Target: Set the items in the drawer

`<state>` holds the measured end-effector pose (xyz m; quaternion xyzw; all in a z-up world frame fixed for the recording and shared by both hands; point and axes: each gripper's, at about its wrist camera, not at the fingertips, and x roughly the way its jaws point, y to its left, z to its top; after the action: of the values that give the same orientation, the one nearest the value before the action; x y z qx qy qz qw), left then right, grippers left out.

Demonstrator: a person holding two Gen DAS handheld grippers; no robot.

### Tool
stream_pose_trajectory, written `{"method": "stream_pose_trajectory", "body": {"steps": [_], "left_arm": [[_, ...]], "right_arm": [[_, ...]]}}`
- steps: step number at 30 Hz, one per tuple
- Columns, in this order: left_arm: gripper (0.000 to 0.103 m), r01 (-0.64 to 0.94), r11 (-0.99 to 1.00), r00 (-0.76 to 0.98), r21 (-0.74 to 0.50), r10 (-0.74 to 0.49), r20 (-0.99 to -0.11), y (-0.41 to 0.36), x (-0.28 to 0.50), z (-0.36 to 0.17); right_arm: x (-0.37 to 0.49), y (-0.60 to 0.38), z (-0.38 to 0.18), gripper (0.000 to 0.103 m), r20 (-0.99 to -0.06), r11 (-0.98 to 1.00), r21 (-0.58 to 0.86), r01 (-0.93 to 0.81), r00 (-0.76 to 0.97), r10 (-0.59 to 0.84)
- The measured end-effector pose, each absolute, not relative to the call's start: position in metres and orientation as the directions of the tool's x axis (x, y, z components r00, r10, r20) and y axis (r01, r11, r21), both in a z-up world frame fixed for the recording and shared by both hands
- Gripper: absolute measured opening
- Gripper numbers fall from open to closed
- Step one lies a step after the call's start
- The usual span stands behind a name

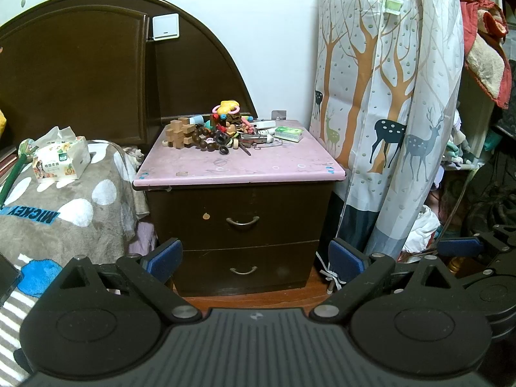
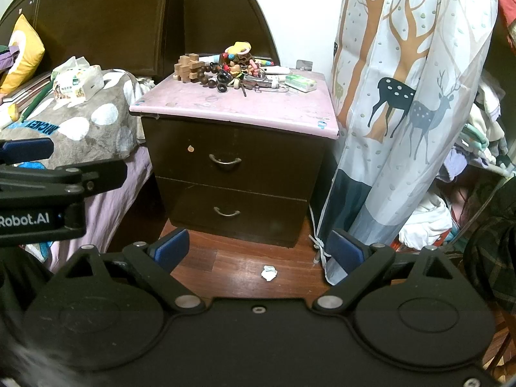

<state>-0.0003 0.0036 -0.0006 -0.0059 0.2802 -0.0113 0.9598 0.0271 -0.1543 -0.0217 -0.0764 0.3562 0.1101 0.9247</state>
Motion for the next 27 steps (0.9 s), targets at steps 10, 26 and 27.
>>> {"method": "stream_pose_trajectory", "body": {"steps": [10, 26, 27], "left_arm": [[0.098, 0.023, 1.0, 0.843, -0.02, -0.03, -0.537, 0.0096, -0.0014, -0.0016], [0.098, 0.027, 0.999, 0.84, -0.022, -0.035, -0.541, 0.0053, 0.0016, -0.0015], [0.098, 0.027, 0.999, 0.84, -0.024, -0.036, -0.541, 0.0054, 0.002, -0.0017]], "right_arm": [[0.028, -0.1543, -0.0234, 0.094, -0.678, 0.963, -0.063, -0.261, 0.719, 0.15], [0.0303, -0.154, -0.026, 0.095, -0.681, 0.963, -0.061, -0.263, 0.716, 0.153], [0.0307, -0.154, -0.0266, 0.094, -0.68, 0.962, -0.061, -0.264, 0.716, 0.154]]}}
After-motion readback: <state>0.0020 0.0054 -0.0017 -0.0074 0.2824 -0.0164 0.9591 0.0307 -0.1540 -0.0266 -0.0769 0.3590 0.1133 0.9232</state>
